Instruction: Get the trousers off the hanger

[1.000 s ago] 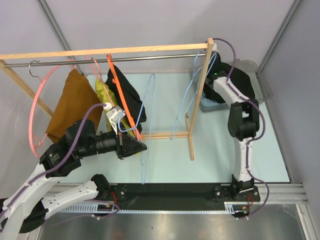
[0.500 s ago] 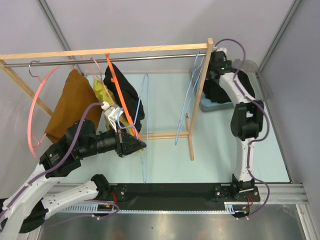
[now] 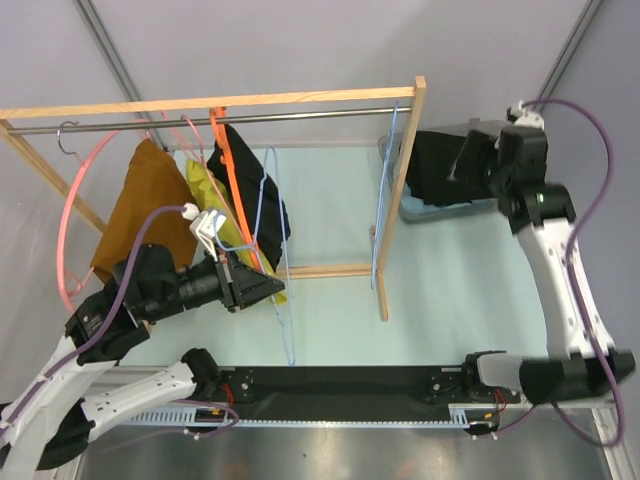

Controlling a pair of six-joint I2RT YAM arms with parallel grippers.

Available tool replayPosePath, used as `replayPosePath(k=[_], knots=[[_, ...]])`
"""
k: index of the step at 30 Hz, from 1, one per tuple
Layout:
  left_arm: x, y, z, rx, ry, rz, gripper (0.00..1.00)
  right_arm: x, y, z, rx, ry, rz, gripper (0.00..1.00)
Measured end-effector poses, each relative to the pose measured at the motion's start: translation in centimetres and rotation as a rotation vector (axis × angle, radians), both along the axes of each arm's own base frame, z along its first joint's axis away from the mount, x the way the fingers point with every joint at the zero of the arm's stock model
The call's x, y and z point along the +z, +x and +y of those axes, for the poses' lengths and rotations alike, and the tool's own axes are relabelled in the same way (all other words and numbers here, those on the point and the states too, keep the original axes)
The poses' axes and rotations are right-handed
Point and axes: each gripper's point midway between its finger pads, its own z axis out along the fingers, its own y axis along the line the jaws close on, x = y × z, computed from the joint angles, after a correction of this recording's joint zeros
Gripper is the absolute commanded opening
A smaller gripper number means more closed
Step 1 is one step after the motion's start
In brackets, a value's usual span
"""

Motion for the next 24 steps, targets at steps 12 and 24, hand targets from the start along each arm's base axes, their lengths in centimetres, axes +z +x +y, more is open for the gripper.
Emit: replayPosePath(k=[12, 24], knots=[[1.3, 0.3, -0.6, -0.005, -0.002, 0.009, 0.0, 4.3, -20.1, 6.8, 0.367, 0.183, -0.085, 0.83], [1.8, 0.5, -1.6, -0.028, -0.007, 0.036, 0.0, 11.0, -28.5, 10.0, 0.743, 0.277, -0.166, 0.8]])
